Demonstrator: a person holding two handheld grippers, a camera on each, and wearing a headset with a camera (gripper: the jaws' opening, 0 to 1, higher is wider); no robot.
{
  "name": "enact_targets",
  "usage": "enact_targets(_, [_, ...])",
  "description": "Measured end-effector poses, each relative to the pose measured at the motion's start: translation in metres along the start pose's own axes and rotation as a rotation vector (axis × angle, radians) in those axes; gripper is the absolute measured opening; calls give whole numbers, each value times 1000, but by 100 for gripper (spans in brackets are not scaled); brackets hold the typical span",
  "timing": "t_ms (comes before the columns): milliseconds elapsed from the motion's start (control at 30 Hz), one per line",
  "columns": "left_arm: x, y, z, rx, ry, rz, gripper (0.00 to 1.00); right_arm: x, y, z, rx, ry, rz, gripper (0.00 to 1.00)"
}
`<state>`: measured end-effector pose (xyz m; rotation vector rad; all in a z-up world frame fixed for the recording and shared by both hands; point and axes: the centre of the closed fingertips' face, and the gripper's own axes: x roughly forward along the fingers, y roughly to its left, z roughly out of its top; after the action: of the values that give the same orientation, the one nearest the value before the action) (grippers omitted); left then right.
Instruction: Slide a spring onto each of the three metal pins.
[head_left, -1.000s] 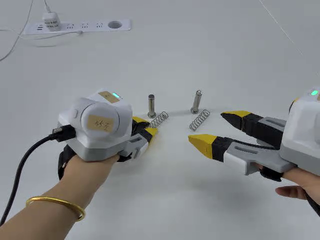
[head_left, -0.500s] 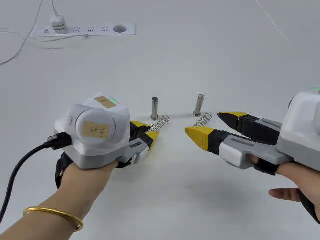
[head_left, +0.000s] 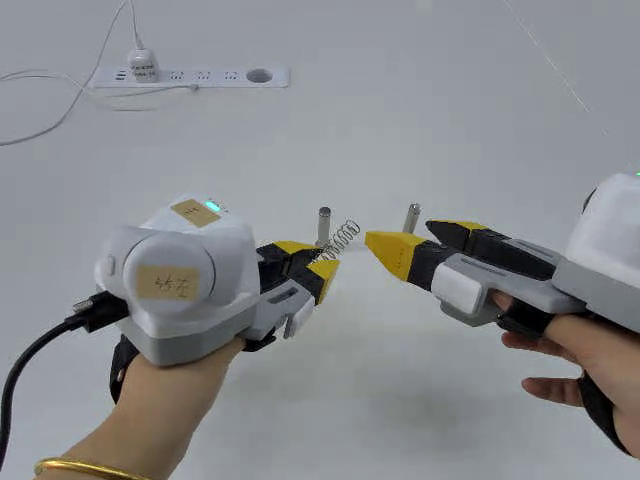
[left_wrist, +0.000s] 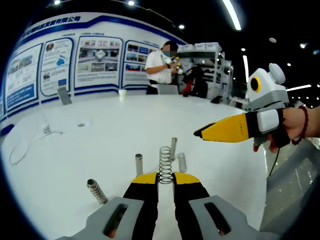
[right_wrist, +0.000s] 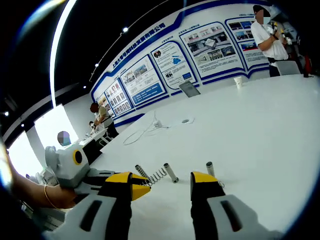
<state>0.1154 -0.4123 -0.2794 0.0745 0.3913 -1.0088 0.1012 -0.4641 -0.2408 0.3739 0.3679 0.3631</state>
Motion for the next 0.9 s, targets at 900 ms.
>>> enact_targets(900, [-31, -19, 39, -23, -166, -50, 10, 16, 34, 12, 200, -33, 108, 23])
